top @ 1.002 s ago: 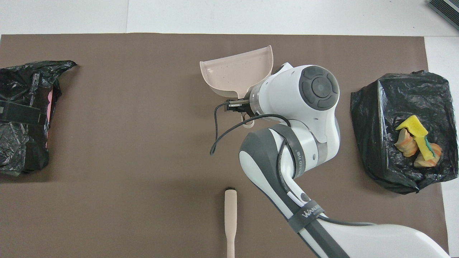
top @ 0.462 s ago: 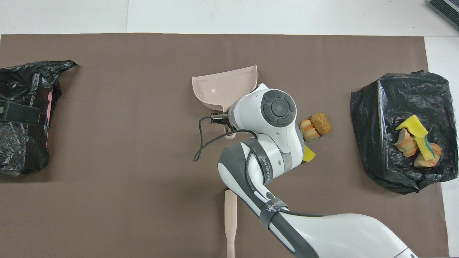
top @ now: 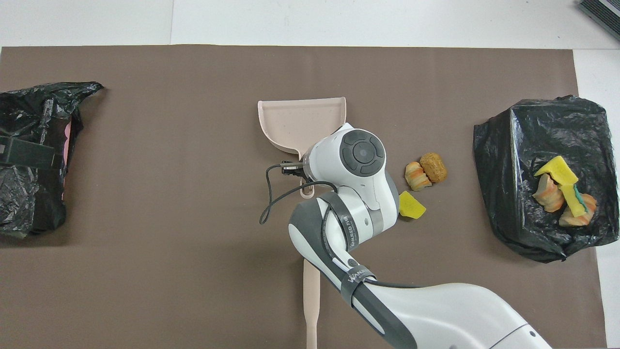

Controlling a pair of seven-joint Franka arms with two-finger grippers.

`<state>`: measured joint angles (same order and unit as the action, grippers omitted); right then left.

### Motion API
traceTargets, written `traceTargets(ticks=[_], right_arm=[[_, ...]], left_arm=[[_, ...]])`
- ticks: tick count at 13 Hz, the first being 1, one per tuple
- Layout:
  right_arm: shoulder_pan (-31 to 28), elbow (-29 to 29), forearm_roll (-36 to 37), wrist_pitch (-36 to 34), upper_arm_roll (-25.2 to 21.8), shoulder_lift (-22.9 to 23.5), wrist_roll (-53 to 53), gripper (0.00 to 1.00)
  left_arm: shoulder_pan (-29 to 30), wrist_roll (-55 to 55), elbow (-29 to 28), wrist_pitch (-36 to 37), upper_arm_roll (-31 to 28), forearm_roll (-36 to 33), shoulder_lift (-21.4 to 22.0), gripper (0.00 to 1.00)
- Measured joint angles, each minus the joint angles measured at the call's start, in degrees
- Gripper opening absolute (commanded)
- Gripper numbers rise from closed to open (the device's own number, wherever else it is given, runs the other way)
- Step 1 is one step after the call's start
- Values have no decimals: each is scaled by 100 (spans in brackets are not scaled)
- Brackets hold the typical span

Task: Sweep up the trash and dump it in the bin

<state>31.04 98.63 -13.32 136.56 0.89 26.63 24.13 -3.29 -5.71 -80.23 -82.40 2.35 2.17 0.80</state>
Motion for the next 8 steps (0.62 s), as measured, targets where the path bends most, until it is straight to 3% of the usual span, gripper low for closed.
traceTargets(ticks=[5, 8], right_arm=[[-188, -34, 1, -152, -60, -5, -245, 100], [-252, -177, 1, -878, -73, -440, -353, 100]], left_arm=[[0, 0, 0, -4, 25, 0, 1, 100], [-2, -1, -9, -41, 63, 0, -9, 100]])
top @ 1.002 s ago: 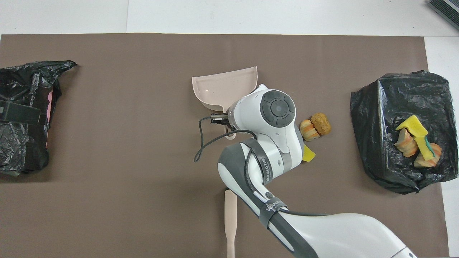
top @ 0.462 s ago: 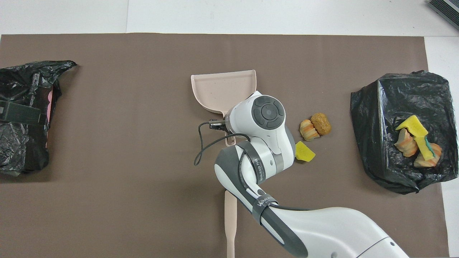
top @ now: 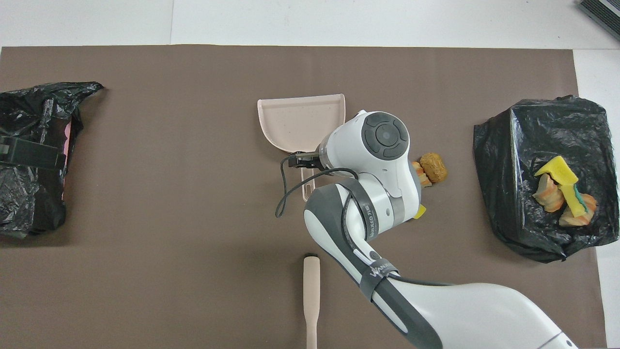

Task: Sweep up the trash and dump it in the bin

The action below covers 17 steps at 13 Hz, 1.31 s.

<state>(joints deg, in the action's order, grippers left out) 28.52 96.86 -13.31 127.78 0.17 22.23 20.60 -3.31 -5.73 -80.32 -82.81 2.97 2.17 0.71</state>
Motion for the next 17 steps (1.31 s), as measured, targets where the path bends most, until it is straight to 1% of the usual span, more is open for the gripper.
traceTargets(ticks=[3, 4, 5, 6, 8, 11, 12, 14, 17], right_arm=[[-31, -7, 0, -1601, 4, -879, 300, 100], [-15, 46, 0, -2040, 13, -1142, 463, 100], [37, 209, 0, -2341, 25, -1392, 617, 100], [153, 473, 0, -2449, 34, -1612, 767, 100], [496, 1266, 0, -2414, 54, -2087, 1100, 100], [978, 2589, -4, -2137, 93, -2849, 1388, 100], [1126, 2914, -41, -2021, 96, -3016, 1486, 100], [1524, 3406, -287, -1596, 104, -3169, 1828, 100], [2138, 3952, -569, -749, 116, -3169, 2372, 100]], left_arm=[[-13, 0, -44, -157, 72, 0, -50, 100], [-61, -2, -72, -233, 100, 3, -78, 100], [-197, 0, -143, -339, 120, 3, -102, 100], [-361, 33, -229, -413, 134, 3, -118, 100], [-760, 315, -427, -643, 151, -1, -173, 100], [-1479, 951, -850, -1334, 162, -148, -360, 100], [-1670, 1136, -946, -1482, 163, -181, -448, 100], [-1965, 1498, -1035, -1755, 162, -203, -677, 100], [-2394, 2158, -1100, -2191, 160, -399, -1096, 100]])
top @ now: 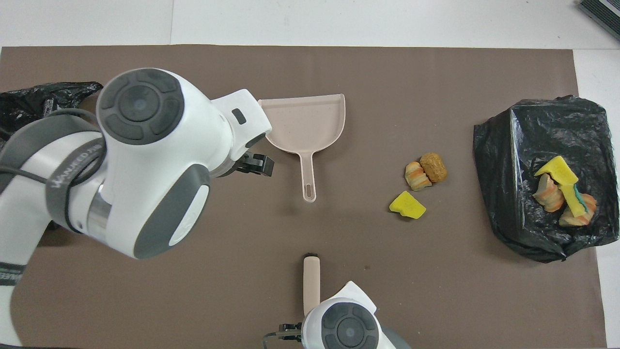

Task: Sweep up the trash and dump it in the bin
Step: 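Reach the left gripper toward the dustpan handle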

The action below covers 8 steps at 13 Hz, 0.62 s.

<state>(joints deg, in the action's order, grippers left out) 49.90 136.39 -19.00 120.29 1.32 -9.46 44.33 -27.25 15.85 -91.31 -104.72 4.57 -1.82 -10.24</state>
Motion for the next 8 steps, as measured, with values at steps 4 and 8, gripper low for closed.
traceTargets(ticks=[4, 8], right_arm=[[421, 520, -10, 723, 3, 32, 391, 100], [803, 904, -12, 1052, 4, 96, 698, 100]], left_arm=[[-627, 1042, -30, -697, 3, -321, -729, 100], [-844, 1742, -28, -1193, -13, -328, -1216, 100]])
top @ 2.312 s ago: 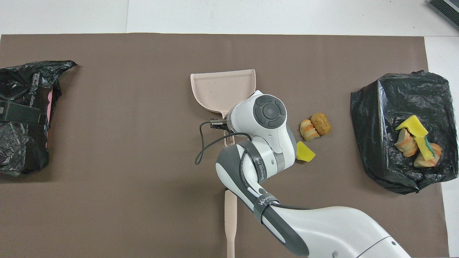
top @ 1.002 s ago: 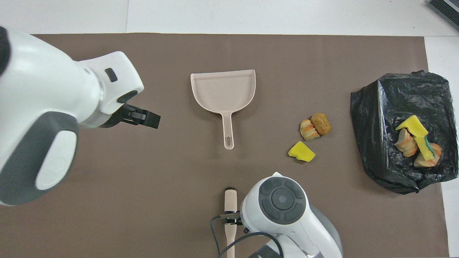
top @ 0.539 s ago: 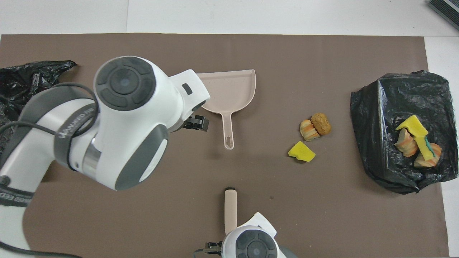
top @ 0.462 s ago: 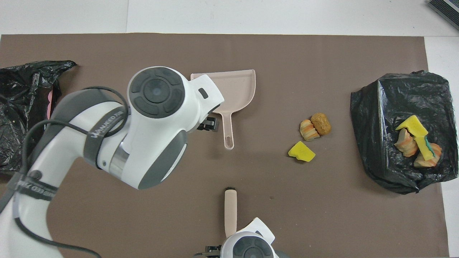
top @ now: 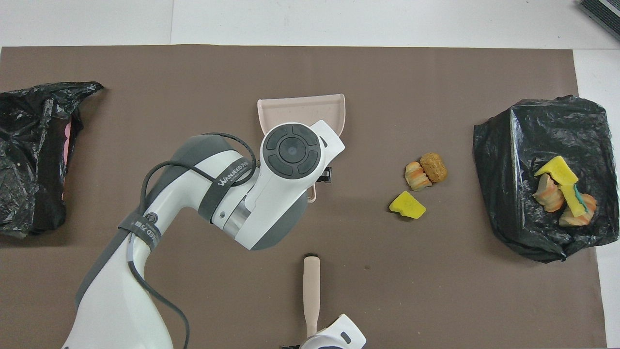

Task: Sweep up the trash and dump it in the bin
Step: 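Reach the left gripper toward the dustpan handle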

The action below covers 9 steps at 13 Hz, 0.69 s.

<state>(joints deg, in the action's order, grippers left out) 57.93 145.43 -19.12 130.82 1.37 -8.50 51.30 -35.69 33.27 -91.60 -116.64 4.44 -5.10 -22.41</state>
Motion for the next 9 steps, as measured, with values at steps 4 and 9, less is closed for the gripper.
traceTargets(ticks=[4, 9], right_arm=[[21, 21, 0, 4, -9, -17, 9, 85], [21, 19, -1, -62, -18, -151, 9, 20]], left_arm=[[-87, 730, 95, -562, -29, -101, -499, 100], [-82, 901, 133, -859, -89, -101, -540, 98]])
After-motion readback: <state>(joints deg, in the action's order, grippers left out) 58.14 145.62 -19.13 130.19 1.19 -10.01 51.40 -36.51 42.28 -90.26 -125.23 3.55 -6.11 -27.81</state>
